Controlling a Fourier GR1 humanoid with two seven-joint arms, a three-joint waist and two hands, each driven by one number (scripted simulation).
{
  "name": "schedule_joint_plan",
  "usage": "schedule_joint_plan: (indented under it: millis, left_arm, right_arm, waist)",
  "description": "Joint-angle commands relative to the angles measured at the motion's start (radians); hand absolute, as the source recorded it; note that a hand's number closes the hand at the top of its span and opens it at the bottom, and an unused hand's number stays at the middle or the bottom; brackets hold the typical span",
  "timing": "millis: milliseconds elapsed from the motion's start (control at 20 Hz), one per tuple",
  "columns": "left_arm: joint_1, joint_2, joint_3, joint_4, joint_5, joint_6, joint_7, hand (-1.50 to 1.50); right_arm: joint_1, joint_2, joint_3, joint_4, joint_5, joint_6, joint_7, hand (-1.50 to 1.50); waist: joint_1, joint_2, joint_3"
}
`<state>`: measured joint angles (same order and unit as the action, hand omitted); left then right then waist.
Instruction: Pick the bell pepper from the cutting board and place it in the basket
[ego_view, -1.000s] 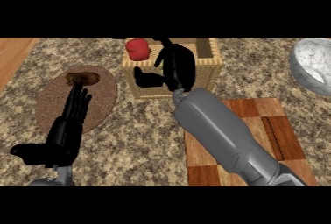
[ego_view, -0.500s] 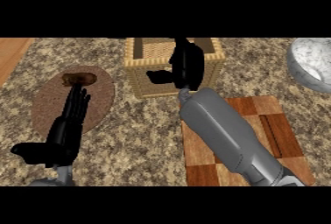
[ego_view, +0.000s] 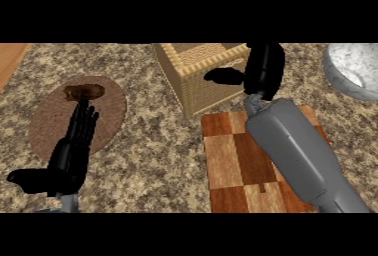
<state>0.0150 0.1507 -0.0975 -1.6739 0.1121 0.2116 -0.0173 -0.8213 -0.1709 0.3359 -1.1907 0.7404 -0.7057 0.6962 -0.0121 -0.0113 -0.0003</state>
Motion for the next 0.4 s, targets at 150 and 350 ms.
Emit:
schedule_joint_plan:
  millis: [150, 350]
  left_arm:
    - [-0.036, -0.012, 0.018, 0.058, -0.007, -0.015, 0.002, 0.0]
    - [-0.033, -0.005, 0.008, -0.016, -0.022, -0.002, 0.058, 0.0]
  right_arm:
    - [0.169, -0.135, -0.079, -0.323, -0.067, 0.148, -0.017, -1.5]
    - [0.291, -0.203, -0.152, -0.493, -0.249, 0.21, -0.111, -1.5]
  waist:
    - [0.005, 0.009, 0.0]
    - [0.004, 0.009, 0.001]
